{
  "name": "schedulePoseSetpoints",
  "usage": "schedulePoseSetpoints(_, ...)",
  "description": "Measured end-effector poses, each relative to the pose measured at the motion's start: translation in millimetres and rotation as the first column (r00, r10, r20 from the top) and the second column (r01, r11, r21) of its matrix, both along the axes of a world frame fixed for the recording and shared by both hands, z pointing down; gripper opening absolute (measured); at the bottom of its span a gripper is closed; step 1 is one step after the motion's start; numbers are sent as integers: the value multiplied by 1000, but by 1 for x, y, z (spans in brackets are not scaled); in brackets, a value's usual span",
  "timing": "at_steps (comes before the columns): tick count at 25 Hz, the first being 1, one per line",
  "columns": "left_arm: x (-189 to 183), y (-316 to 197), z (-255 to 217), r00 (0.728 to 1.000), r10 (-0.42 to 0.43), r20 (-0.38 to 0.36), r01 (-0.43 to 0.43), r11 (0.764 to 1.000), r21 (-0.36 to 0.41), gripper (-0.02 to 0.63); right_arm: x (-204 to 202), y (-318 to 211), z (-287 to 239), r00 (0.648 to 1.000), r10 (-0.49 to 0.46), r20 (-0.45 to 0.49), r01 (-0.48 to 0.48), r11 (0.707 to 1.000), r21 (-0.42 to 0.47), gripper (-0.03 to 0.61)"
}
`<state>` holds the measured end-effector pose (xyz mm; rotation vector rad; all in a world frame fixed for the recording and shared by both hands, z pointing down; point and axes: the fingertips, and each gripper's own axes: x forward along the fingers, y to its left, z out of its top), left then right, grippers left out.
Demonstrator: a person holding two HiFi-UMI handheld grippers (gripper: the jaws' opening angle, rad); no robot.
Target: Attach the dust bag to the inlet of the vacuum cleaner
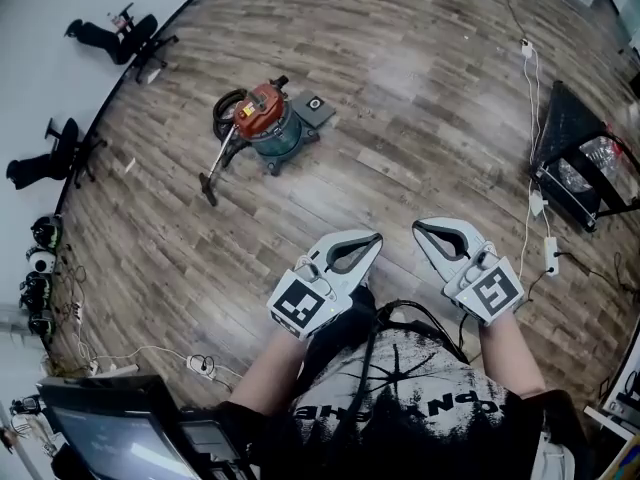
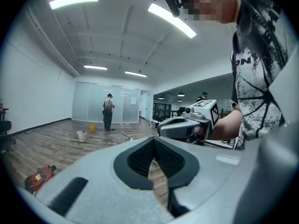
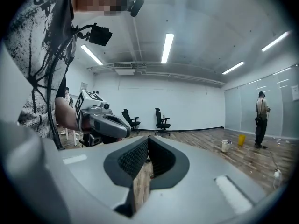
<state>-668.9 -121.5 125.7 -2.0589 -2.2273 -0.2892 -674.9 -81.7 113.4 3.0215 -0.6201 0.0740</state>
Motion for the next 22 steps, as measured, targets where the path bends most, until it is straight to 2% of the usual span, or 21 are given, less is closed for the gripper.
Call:
schedulePoseSetpoints(7,118,6,-24,999,6,-41,-7,999,-36,-1,120,-3,-26,999,-14,-44,12,999,-31,8)
schedulePoseSetpoints(12,182,5,-19,999,11,-41,-13,999,-45,-1,181,-6,-26,999,-11,-46,10,999,-37,8)
schedulePoseSetpoints(16,213,7,-13,999,21,-36,-23,998,-59,-1,211,-7,-20,999,-18,-29,16,998,-56,8)
schedulePoseSetpoints(18,221,9,-11,1000,21,-4,-21,998,-58,-2,220,-3,-20,1000,-14,-14,13,998,-67,8)
schedulePoseSetpoints(22,234,24,-6,999,43,0,-43,997,-64,-1,235,14,-20,1000,4,-8,-4,997,-77,8)
